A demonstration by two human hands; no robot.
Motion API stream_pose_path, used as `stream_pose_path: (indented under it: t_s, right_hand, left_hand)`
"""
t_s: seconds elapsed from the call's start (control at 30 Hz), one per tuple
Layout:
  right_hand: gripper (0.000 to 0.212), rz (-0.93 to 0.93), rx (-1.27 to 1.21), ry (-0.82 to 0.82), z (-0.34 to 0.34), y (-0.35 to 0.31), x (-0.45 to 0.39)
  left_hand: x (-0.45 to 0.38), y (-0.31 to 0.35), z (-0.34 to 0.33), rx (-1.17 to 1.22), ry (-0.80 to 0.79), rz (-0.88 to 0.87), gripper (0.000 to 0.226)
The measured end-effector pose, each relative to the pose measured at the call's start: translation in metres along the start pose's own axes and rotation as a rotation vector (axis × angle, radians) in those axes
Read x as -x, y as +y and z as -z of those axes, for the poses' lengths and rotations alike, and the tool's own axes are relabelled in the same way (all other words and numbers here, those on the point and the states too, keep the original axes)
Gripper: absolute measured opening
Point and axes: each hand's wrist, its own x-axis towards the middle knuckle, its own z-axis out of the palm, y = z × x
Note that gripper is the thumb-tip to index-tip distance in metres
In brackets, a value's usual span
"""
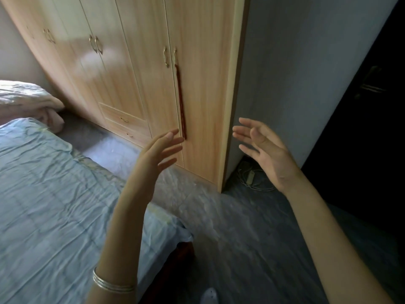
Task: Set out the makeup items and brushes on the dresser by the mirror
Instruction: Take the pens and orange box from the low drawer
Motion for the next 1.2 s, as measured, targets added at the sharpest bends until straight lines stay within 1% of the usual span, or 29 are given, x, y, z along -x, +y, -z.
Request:
stream_pose_path:
  t_s: [0.1,0.17,0.3,0.33,0.4,0.43,0.5,0.67,0.73,0.8,0.83,0.93,0.97,1.07,1.2]
  right_hand:
    - [0.086,-0.012,0.02,-0.023,0.004,0.003,-0.048]
    - [0.082,-0.02,0.03,-0.046,0.004,0.004,-0.083]
    - [0.056,-0.023,0.043,-0.091,0.001,0.013,-0.149]
    - [0.057,-0.023,0.034,-0.104,-0.001,0.016,-0.164]
    - [0.07,-0.02,0.01,-0.132,-0.007,0.021,-0.191]
    - [0.073,-0.017,0.005,-0.146,-0.01,0.024,-0.204]
    - [0.074,-0.008,0.002,-0.182,-0.014,0.031,-0.231]
    - [0.08,-0.018,-0.015,-0.266,-0.021,0.051,-0.305]
    - [0.074,-0.022,-0.019,-0.305,-0.023,0.061,-0.337]
    - [0.06,-0.028,-0.046,-0.348,-0.025,0.071,-0.373]
    - [0.06,-0.029,-0.058,-0.372,-0.026,0.076,-0.39]
    - [0.077,-0.007,-0.075,-0.464,-0.03,0.086,-0.447]
    - [0.079,-0.011,-0.084,-0.491,-0.032,0.088,-0.466]
    - [0.077,-0.027,-0.116,-0.54,-0.039,0.097,-0.518]
    - [0.078,-0.046,-0.137,-0.642,-0.055,0.111,-0.575]
  left_hand:
    - [-0.047,-0.002,0.004,0.019,0.018,-0.016,0.036]
    - [-0.078,-0.001,0.009,0.033,0.034,-0.023,0.037]
    - [-0.134,0.0,0.022,0.026,0.065,-0.035,0.038]
    - [-0.146,0.001,0.026,0.023,0.068,-0.042,0.04]
    - [-0.167,0.001,0.033,0.026,0.086,-0.045,0.042]
    - [-0.176,0.0,0.037,0.025,0.096,-0.045,0.04]
    - [-0.196,-0.004,0.044,0.007,0.122,-0.047,0.035]
    - [-0.245,-0.015,0.065,-0.006,0.243,-0.035,0.036]
    - [-0.265,-0.02,0.073,-0.013,0.298,-0.03,0.037]
    - [-0.287,-0.025,0.079,-0.024,0.352,-0.028,0.039]
    - [-0.298,-0.027,0.082,-0.028,0.38,-0.026,0.04]
    - [-0.337,-0.027,0.09,-0.015,0.479,-0.04,0.042]
    - [-0.351,-0.026,0.092,-0.003,0.509,-0.035,0.044]
    - [-0.386,-0.024,0.099,0.001,0.579,-0.015,0.048]
    - [-0.417,-0.027,0.117,0.014,0.713,-0.002,0.042]
